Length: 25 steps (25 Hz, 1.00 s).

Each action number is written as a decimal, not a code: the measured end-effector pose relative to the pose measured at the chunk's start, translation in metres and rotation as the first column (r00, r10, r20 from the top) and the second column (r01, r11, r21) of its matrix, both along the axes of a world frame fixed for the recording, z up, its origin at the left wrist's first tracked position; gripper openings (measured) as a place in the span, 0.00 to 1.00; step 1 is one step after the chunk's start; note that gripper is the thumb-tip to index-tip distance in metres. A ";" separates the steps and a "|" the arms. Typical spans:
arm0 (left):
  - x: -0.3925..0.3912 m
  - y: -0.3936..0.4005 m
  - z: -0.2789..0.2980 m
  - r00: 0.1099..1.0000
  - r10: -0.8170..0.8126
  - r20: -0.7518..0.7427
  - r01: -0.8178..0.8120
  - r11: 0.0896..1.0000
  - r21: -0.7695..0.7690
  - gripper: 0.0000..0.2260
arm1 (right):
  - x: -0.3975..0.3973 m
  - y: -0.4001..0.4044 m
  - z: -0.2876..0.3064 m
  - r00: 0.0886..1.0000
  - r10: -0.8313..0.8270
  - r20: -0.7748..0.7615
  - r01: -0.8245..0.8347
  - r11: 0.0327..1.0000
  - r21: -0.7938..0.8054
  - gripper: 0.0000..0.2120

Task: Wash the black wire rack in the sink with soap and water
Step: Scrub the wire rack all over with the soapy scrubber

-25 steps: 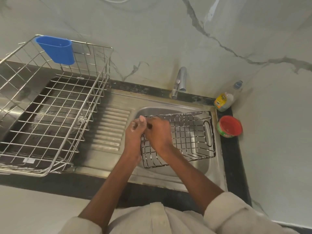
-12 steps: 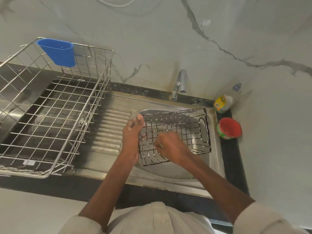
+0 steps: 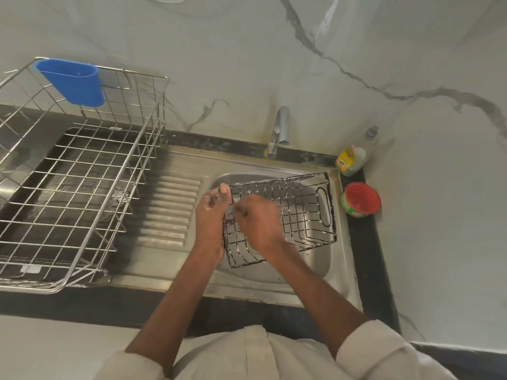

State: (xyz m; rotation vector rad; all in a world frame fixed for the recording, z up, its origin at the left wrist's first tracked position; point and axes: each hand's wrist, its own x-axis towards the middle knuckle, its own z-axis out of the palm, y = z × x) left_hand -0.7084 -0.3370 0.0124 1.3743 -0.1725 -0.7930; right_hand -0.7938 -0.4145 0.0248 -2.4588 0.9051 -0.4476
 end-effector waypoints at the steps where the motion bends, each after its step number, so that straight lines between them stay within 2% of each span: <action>1: -0.002 0.000 0.000 0.999 -0.032 0.011 0.032 0.999 -0.016 0.42 | -0.001 -0.010 0.005 0.994 -0.106 0.029 0.107 0.993 -0.044 0.08; 2: -0.003 0.001 0.000 0.998 -0.060 0.005 0.060 0.998 -0.037 0.40 | -0.005 -0.015 0.011 0.987 -0.156 0.033 0.158 0.985 -0.064 0.08; 3: -0.003 0.002 0.000 0.997 -0.073 -0.011 0.072 0.996 -0.054 0.39 | -0.011 -0.016 0.011 0.992 -0.126 -0.013 0.125 0.990 -0.066 0.08; 4: -0.003 0.002 0.001 0.998 -0.064 -0.029 0.062 0.997 -0.055 0.40 | -0.019 -0.016 0.009 0.995 -0.027 -0.095 0.022 0.998 -0.054 0.09; 6: -0.003 0.003 0.004 0.999 -0.031 -0.042 0.029 0.999 -0.036 0.41 | -0.038 -0.013 0.003 0.944 0.190 -0.270 -0.177 0.982 0.070 0.10; 7: -0.003 0.003 0.005 0.999 -0.023 -0.037 0.022 0.999 -0.025 0.41 | -0.047 -0.017 0.002 0.921 0.229 -0.315 -0.195 0.971 0.135 0.10; 9: -0.002 0.001 0.005 0.999 -0.026 -0.026 0.026 1.000 -0.011 0.41 | -0.052 -0.037 0.003 0.940 0.109 -0.323 -0.077 0.991 0.113 0.11; 11: -0.002 -0.002 0.008 0.999 -0.024 -0.022 0.024 1.000 -0.004 0.43 | -0.043 -0.058 0.010 0.976 -0.094 -0.196 0.093 0.996 -0.019 0.12; 12: -0.003 -0.003 0.009 0.999 -0.026 -0.020 0.026 1.000 0.002 0.44 | -0.039 -0.061 0.013 0.981 -0.131 -0.143 0.124 0.991 -0.059 0.12; 14: 0.000 -0.005 0.007 1.000 -0.015 -0.019 0.015 1.000 0.020 0.47 | -0.038 -0.056 0.009 0.987 -0.053 -0.153 0.041 0.996 -0.077 0.12; 16: 0.002 -0.004 0.005 1.000 0.001 -0.022 -0.001 1.000 0.022 0.44 | -0.052 -0.051 0.002 0.957 0.050 -0.285 -0.068 0.996 -0.055 0.11; 17: 0.003 -0.004 0.003 1.000 0.000 -0.026 0.000 1.000 0.019 0.43 | -0.060 -0.057 0.003 0.949 0.013 -0.316 -0.039 0.996 -0.075 0.09; 18: 0.003 -0.004 0.002 0.999 -0.008 -0.033 0.008 1.000 0.022 0.43 | -0.064 -0.069 0.005 0.953 -0.088 -0.290 0.059 0.992 -0.109 0.07; 20: 0.003 -0.006 -0.001 0.998 -0.019 -0.053 0.021 0.999 0.026 0.45 | -0.067 -0.088 0.013 0.954 -0.279 -0.108 0.267 0.957 -0.112 0.07; 21: 0.002 -0.007 -0.001 0.998 -0.019 -0.065 0.020 0.999 0.026 0.46 | -0.066 -0.091 0.014 0.951 -0.306 -0.049 0.300 0.949 -0.098 0.07; 25: 0.004 -0.010 0.000 0.995 -0.049 -0.083 0.050 0.999 0.018 0.44 | -0.055 -0.079 0.006 0.973 -0.195 -0.124 0.184 0.978 -0.094 0.03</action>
